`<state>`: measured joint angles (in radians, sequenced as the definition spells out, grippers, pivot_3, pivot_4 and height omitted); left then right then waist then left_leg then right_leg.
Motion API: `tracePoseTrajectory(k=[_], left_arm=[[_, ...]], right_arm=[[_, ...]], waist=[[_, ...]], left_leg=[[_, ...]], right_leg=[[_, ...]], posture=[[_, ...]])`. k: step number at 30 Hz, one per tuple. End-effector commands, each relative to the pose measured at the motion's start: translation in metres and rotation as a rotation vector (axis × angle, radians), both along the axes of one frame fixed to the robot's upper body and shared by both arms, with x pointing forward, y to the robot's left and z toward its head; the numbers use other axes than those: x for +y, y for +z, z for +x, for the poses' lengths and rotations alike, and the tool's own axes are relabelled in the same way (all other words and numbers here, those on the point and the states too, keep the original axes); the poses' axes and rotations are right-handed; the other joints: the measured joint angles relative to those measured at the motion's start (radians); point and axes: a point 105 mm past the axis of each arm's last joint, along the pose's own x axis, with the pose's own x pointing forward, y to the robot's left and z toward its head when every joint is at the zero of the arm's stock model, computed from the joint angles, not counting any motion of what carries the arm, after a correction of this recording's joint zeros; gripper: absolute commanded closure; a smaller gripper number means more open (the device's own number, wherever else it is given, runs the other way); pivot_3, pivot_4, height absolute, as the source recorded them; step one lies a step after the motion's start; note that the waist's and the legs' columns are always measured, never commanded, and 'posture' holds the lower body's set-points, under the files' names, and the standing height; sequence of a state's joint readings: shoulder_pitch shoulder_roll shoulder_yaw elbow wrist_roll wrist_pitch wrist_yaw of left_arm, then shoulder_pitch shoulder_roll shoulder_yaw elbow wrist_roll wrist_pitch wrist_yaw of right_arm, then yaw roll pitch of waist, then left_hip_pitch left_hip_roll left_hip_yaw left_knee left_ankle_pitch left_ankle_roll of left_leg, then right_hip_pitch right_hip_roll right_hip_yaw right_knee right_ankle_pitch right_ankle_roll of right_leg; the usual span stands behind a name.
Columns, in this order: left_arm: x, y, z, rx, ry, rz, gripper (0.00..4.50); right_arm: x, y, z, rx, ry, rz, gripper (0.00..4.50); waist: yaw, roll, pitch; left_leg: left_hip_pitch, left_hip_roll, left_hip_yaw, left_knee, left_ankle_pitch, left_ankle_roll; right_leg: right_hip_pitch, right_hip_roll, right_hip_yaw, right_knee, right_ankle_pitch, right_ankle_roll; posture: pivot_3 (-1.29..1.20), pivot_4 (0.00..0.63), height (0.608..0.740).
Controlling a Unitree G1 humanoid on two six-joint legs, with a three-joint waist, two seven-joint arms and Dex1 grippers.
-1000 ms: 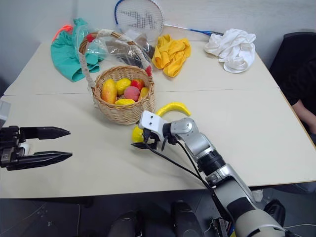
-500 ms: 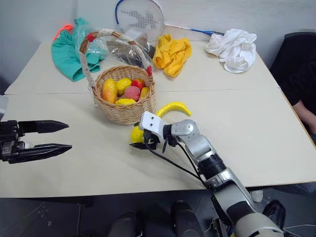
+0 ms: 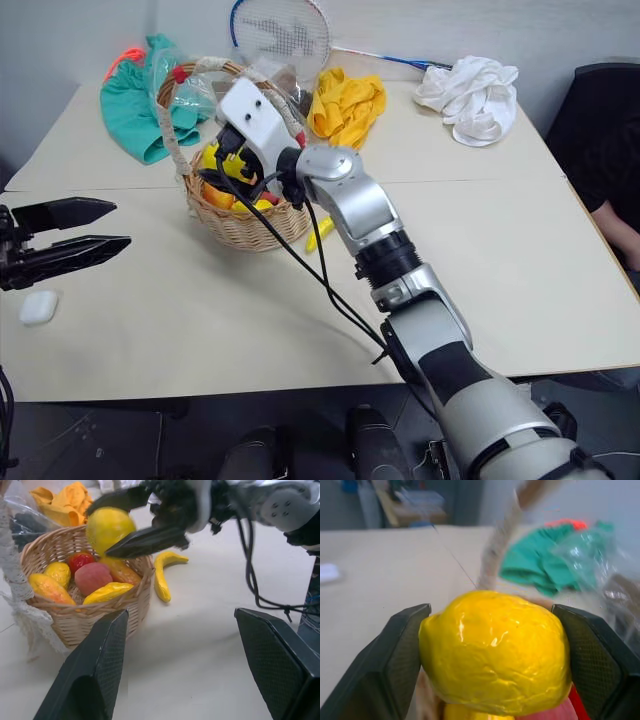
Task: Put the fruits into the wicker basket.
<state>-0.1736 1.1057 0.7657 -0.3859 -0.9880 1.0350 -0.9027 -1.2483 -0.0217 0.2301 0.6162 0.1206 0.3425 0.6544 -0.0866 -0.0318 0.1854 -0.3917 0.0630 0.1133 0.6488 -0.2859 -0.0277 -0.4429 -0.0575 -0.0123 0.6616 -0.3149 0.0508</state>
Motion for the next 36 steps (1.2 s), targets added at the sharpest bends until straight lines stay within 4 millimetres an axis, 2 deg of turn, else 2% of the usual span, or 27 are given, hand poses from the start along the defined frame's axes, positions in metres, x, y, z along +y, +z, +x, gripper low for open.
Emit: tracePoseTrajectory(k=[1, 6, 9, 11, 14, 17, 20, 22, 27, 31, 34, 36], left_arm=[[-0.006, 0.008, -0.003, -0.057, -0.015, 0.009, 0.96], [-0.009, 0.007, -0.003, -0.064, -0.023, -0.006, 0.96], [-0.013, 0.005, -0.001, -0.065, -0.034, -0.023, 0.96], [-0.018, 0.003, 0.002, -0.064, -0.057, -0.024, 0.96], [-0.024, 0.000, 0.003, -0.050, -0.095, -0.019, 0.96], [-0.026, 0.000, 0.006, -0.049, -0.115, -0.020, 0.96], [-0.031, 0.000, 0.010, -0.051, -0.142, -0.016, 0.96], [-0.033, 0.000, 0.011, -0.052, -0.157, -0.016, 0.96], [-0.045, -0.001, 0.013, -0.056, -0.209, -0.017, 0.96], [-0.053, 0.000, 0.014, -0.067, -0.244, -0.011, 0.96], [-0.060, 0.001, 0.013, -0.077, -0.270, -0.002, 0.96], [-0.063, 0.003, 0.013, -0.082, -0.275, -0.001, 0.96]], right_arm=[[0.002, 0.007, 0.005, -0.031, -0.004, 0.012, 0.02], [-0.010, 0.016, -0.001, 0.020, 0.046, 0.064, 0.02], [-0.033, 0.034, -0.022, 0.065, 0.129, 0.138, 0.02], [-0.070, 0.041, -0.049, 0.066, 0.216, 0.125, 0.02], [-0.124, 0.026, -0.075, 0.063, 0.220, -0.017, 0.02], [-0.175, 0.003, -0.082, 0.089, 0.104, -0.169, 0.02], [-0.209, -0.012, -0.074, 0.135, -0.043, -0.212, 0.02], [-0.216, -0.020, -0.067, 0.130, -0.091, -0.240, 0.02], [-0.214, -0.039, -0.022, 0.134, -0.225, -0.208, 0.02], [-0.203, -0.056, 0.021, 0.153, -0.311, -0.200, 0.02], [-0.187, -0.071, 0.043, 0.196, -0.331, -0.210, 0.02], [-0.179, -0.079, 0.050, 0.222, -0.335, -0.213, 0.02]], waist=[[0.000, 0.000, 0.000], [-0.002, 0.000, 0.000], [0.002, 0.000, 0.000], [0.010, 0.000, 0.000], [0.036, 0.000, 0.000], [0.051, 0.000, 0.000], [0.041, 0.000, 0.000], [0.030, 0.000, 0.001], [0.015, 0.000, 0.001], [0.007, 0.000, 0.001], [0.001, 0.000, 0.001], [0.000, 0.000, 0.001]], left_leg=[[-0.001, 0.000, 0.000, 0.000, 0.000, 0.000], [-0.005, 0.000, 0.000, 0.000, -0.001, 0.001], [-0.005, 0.001, 0.000, 0.000, -0.001, 0.001], [-0.006, 0.001, -0.002, 0.000, -0.001, 0.001], [-0.009, 0.000, -0.005, 0.002, -0.002, 0.003], [-0.009, -0.001, -0.004, 0.004, -0.004, 0.007], [-0.006, -0.001, 0.001, 0.005, -0.004, 0.008], [0.000, -0.001, 0.005, 0.003, -0.004, 0.009], [0.006, 0.002, 0.007, 0.003, -0.002, 0.004], [0.004, 0.002, 0.008, 0.003, 0.002, -0.003], [0.003, 0.003, 0.009, 0.002, 0.002, -0.003], [0.003, 0.003, 0.009, 0.002, 0.002, -0.003]], right_leg=[[0.000, 0.000, 0.000, 0.000, 0.000, 0.000], [-0.002, 0.000, 0.000, -0.001, 0.001, 0.002], [-0.002, 0.001, -0.001, -0.001, 0.001, 0.002], [-0.002, 0.001, -0.002, -0.001, 0.001, 0.002], [-0.002, 0.000, -0.004, -0.003, 0.001, 0.002], [-0.001, -0.001, -0.004, -0.008, 0.002, 0.003], [-0.001, 0.001, 0.000, -0.006, 0.002, 0.005], [0.000, 0.002, 0.004, -0.003, 0.002, 0.004], [0.002, 0.014, 0.012, -0.001, 0.004, 0.002], [-0.001, 0.016, 0.015, 0.000, 0.004, 0.001], [-0.002, 0.016, 0.015, -0.001, 0.004, 0.001], [-0.002, 0.016, 0.016, -0.002, 0.004, 0.001]], posture=[[0.00, 0.150, 0.740], [0.00, 0.150, 0.740], [0.00, 0.150, 0.740], [0.00, 0.150, 0.740], [0.00, 0.150, 0.740], [0.00, 0.150, 0.740], [0.00, 0.150, 0.740], [0.00, 0.150, 0.740], [0.00, 0.150, 0.740], [0.00, 0.150, 0.740], [0.00, 0.150, 0.740], [0.00, 0.150, 0.740]])
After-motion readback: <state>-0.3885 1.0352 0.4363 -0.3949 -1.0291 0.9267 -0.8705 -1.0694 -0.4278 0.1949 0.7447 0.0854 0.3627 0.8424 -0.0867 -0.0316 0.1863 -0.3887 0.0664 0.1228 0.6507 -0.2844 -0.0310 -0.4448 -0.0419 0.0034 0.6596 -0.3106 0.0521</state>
